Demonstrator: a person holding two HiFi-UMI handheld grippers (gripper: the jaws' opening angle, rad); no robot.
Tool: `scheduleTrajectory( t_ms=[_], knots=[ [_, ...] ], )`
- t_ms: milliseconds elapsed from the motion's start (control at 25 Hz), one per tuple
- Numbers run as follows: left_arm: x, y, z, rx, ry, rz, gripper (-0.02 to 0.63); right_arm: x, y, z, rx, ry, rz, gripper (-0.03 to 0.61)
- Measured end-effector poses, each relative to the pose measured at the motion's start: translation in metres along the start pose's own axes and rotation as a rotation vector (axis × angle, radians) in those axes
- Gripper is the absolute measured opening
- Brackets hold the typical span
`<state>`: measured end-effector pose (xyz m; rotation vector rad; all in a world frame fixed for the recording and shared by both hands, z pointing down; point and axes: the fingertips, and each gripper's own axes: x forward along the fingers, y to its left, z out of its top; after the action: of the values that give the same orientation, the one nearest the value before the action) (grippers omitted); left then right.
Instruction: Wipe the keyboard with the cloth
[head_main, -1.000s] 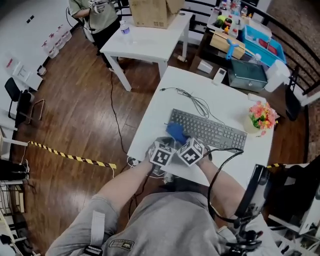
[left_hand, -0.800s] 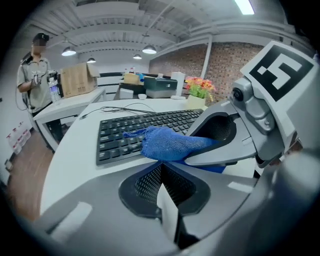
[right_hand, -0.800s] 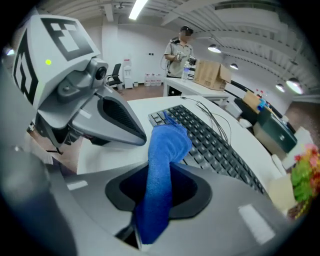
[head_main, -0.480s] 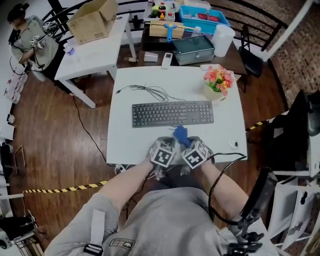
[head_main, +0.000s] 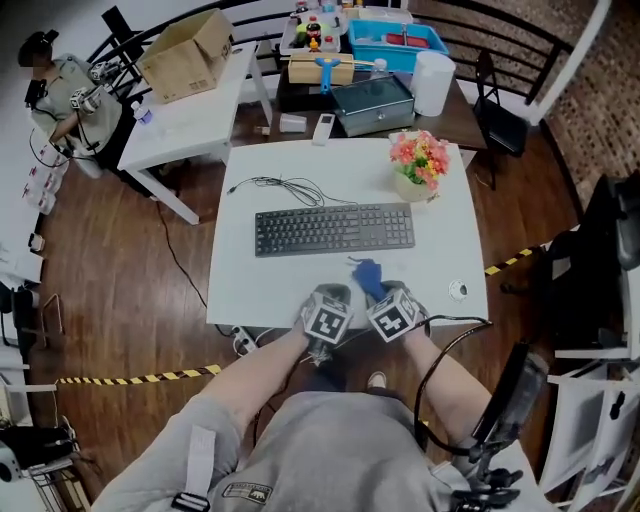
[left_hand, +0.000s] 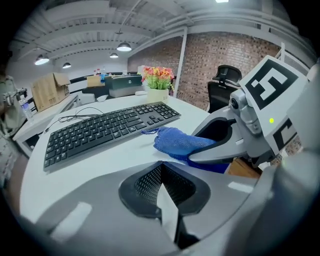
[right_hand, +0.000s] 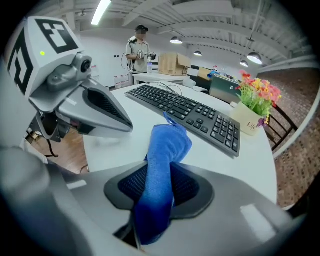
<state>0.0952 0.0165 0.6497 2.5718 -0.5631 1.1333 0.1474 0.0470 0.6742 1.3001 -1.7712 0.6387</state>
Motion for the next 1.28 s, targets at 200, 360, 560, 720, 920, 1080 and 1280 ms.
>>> scheduleTrajectory(
  t_ms=[200,360,560,720,920,1080,1280],
  knots=[
    [-0.016,0.002,-0.009,-0.030,-0.009,0.088,-0.006,-0.011,-0.003,0.008,-0.003,-0.093,0.029,0.175],
    [-0.030,-0.023,-0.031,-0.064,-0.001,0.113,-0.006,-0.035,0.005,-0.009,-0.029,-0.130,0.026,0.195],
    [-0.052,-0.039,-0.037,-0.086,-0.039,0.161,-0.006,-0.069,0.005,-0.027,-0.009,-0.181,0.033,0.195],
    [-0.064,-0.067,-0.068,-0.102,-0.011,0.160,-0.006,-0.092,0.029,-0.081,0.041,-0.147,0.080,0.159],
    [-0.067,-0.088,-0.114,-0.065,0.066,0.142,-0.006,-0.096,0.068,-0.162,0.081,-0.017,0.137,0.129],
    [-0.070,-0.106,-0.151,-0.024,0.116,0.101,-0.006,-0.095,0.099,-0.203,0.164,0.058,0.176,0.095],
    [-0.078,-0.127,-0.202,-0.030,0.171,0.044,-0.006,-0.086,0.135,-0.231,0.280,0.121,0.207,0.008]
  ],
)
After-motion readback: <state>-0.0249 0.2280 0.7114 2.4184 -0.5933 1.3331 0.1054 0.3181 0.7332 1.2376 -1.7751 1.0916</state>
